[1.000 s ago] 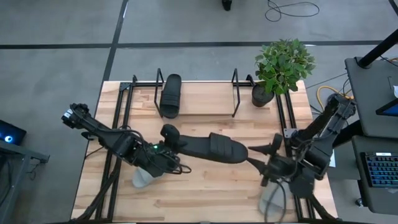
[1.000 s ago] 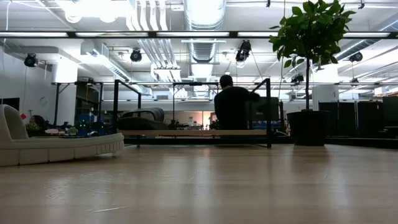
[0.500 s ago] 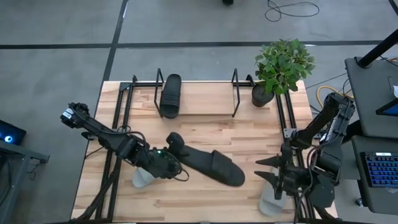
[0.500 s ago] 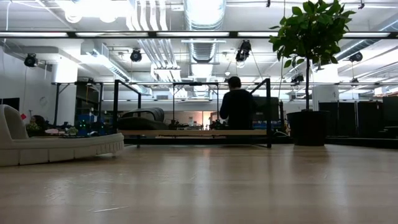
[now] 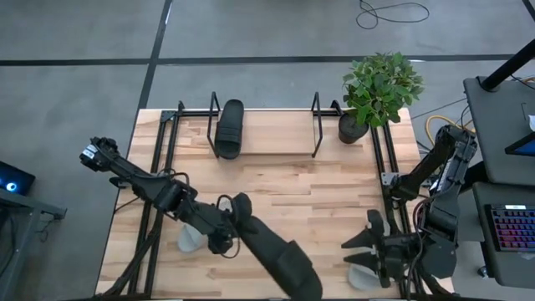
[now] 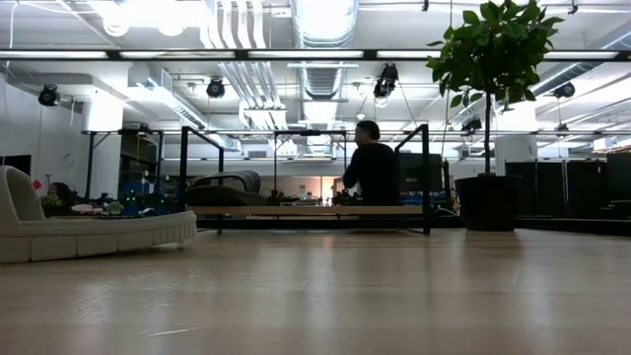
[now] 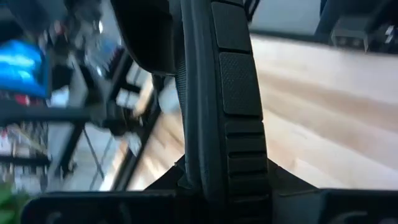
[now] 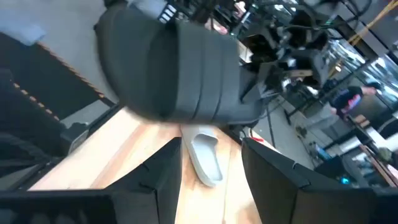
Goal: Pick and place slides into the shelf
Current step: Put the black slipper on the shelf
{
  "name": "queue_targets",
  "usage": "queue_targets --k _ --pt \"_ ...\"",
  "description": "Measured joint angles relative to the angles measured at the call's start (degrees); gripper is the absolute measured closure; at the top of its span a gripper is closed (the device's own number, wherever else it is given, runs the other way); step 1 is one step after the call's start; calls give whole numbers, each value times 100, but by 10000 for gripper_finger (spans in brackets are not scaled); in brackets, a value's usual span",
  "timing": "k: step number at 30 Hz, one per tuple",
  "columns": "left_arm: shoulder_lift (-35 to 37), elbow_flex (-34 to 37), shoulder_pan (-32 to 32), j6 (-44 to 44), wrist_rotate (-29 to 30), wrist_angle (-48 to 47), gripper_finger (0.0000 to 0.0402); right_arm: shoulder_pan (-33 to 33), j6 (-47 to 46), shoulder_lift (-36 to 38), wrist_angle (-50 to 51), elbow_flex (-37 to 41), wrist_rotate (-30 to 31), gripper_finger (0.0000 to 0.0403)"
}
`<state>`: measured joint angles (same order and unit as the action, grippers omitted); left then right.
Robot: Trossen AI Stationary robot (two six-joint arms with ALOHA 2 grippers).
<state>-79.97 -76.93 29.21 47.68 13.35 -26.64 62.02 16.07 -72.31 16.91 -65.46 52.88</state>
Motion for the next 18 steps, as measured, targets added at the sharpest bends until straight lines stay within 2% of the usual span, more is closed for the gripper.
queue_targets --k 5,9,18 --pt "260 225 -196 601 -873 553 355 -3 221 -2 -8 10 -185 248" --pt "388 415 -633 829 -1620 764 355 -4 395 -4 -129 44 -530 248" --pt "576 1059 -2071 462 -2183 1486 355 -16 607 -2 -379 130 -535 248"
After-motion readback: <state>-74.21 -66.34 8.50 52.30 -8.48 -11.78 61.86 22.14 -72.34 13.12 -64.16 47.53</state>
